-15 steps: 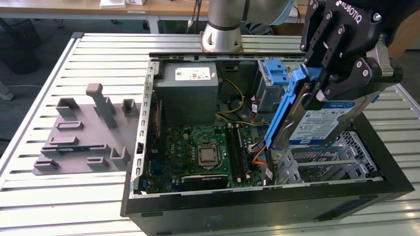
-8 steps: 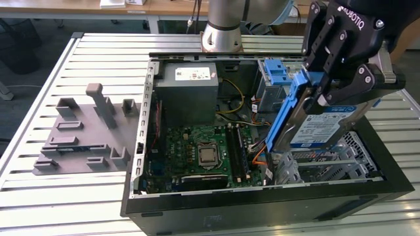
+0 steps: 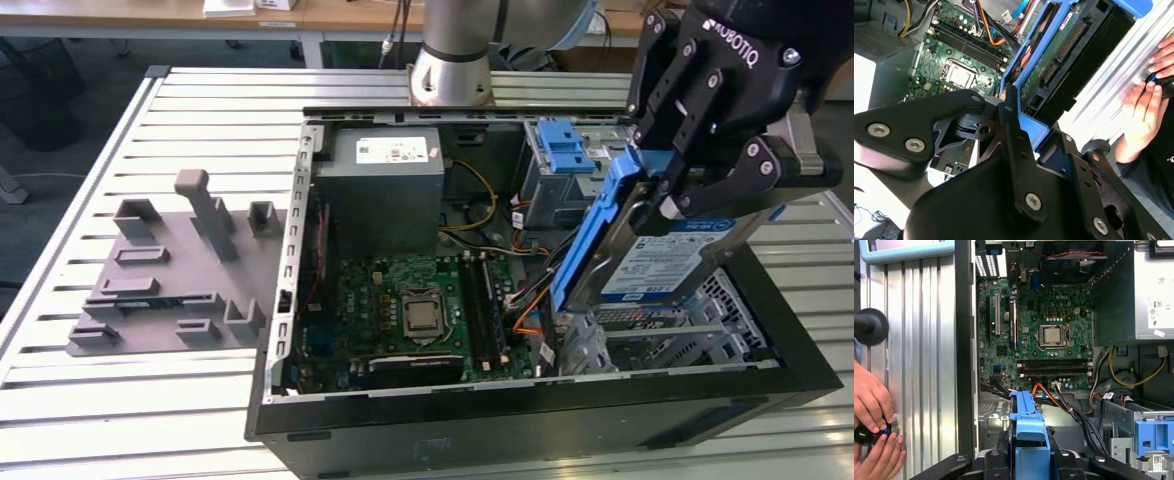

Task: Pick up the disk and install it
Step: 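Insert the disk into the insertion slot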

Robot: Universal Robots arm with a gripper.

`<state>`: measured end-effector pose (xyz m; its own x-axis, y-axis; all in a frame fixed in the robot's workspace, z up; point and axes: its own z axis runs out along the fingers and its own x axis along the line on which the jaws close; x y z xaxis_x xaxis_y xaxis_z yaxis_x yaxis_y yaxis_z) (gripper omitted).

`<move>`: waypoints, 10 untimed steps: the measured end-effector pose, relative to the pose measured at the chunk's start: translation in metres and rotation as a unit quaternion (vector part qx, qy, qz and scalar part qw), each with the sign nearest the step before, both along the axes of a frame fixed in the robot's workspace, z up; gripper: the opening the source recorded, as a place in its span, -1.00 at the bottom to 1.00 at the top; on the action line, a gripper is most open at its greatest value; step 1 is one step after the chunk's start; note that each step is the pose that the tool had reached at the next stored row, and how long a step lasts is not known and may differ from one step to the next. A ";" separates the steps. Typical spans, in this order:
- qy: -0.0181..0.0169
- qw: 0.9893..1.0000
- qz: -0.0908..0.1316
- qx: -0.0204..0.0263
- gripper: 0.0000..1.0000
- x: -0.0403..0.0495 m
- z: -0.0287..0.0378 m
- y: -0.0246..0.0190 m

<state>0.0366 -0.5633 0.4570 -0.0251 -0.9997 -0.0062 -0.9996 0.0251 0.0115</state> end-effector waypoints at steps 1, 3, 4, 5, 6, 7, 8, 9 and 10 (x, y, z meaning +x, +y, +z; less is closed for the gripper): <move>0.000 1.000 0.000 0.000 -0.27 0.0001 0.0000 0.0000; 0.000 1.000 0.000 0.000 -0.27 0.0001 -0.0001 0.0000; 0.000 1.000 0.000 0.000 -0.27 0.0002 -0.0001 0.0000; 0.000 1.000 0.000 0.000 -0.27 0.0002 -0.0001 0.0000; 0.000 1.000 0.000 0.000 -0.27 0.0003 -0.0001 0.0000; 0.000 1.000 0.000 0.000 -0.27 0.0003 -0.0001 0.0000; 0.000 1.000 0.000 0.000 -0.27 0.0003 -0.0001 0.0000; 0.000 1.000 0.000 0.000 -0.27 0.0003 -0.0002 0.0000; 0.000 1.000 0.000 0.000 -0.27 0.0005 -0.0002 0.0000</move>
<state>0.0371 -0.5632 0.4568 -0.0252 -0.9997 -0.0063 -0.9996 0.0251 0.0115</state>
